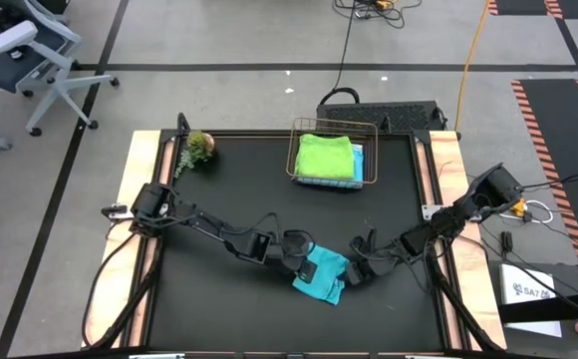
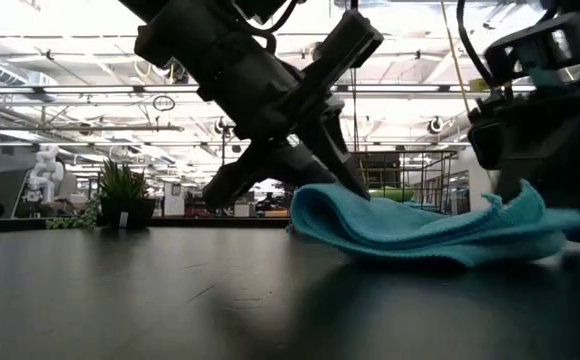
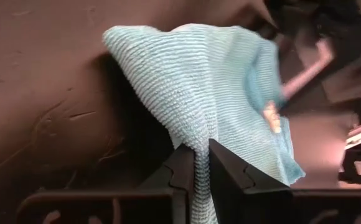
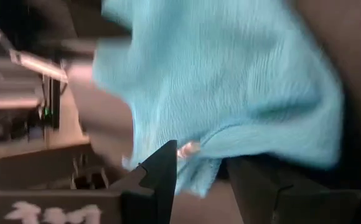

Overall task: Fold microfiber towels
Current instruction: Put the blue towel into the wire basket

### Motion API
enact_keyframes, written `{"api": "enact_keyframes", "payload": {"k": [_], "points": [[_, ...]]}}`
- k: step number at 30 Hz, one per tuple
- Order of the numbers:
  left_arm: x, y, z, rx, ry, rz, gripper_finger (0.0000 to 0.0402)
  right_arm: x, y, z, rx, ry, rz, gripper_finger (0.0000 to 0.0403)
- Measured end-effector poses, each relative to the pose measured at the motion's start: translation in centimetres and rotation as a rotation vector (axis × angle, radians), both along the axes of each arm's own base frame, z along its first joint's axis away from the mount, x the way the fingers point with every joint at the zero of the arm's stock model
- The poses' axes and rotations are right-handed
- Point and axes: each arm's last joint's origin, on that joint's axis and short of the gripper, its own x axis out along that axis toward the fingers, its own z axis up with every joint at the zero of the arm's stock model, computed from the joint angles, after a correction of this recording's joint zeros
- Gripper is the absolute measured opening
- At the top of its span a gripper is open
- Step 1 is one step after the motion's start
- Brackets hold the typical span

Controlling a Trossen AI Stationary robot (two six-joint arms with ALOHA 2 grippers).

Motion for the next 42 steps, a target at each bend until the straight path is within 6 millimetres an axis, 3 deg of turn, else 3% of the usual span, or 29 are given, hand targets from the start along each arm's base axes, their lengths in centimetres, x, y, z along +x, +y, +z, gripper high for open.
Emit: {"api": "enact_keyframes", "payload": {"k": [5, 10, 16, 35, 42], "points": [[0.0, 0.4, -0.1, -0.003, 0.022, -0.015, 0.0042, -0.5, 0.7, -0.1, 0.087, 0.064, 0.095, 0.013], [-0.1, 0.4, -0.2, -0.006, 0.04, -0.022, 0.0042, -0.9, 1.0, -0.3, 0.09, 0.109, 0.077, 0.013], [-0.2, 0.4, -0.3, 0.005, 0.042, -0.033, 0.0042, -0.4, 0.2, -0.3, 0.025, 0.05, -0.059, 0.013], [-0.2, 0.4, -0.2, 0.01, 0.04, -0.043, 0.0042, 0.5, -2.0, -0.5, -0.058, 0.045, -0.162, 0.0129], [-0.1, 0.4, -0.2, 0.013, 0.038, -0.04, 0.0042, 0.3, -2.2, -0.7, -0.127, 0.061, -0.137, 0.0075]]}}
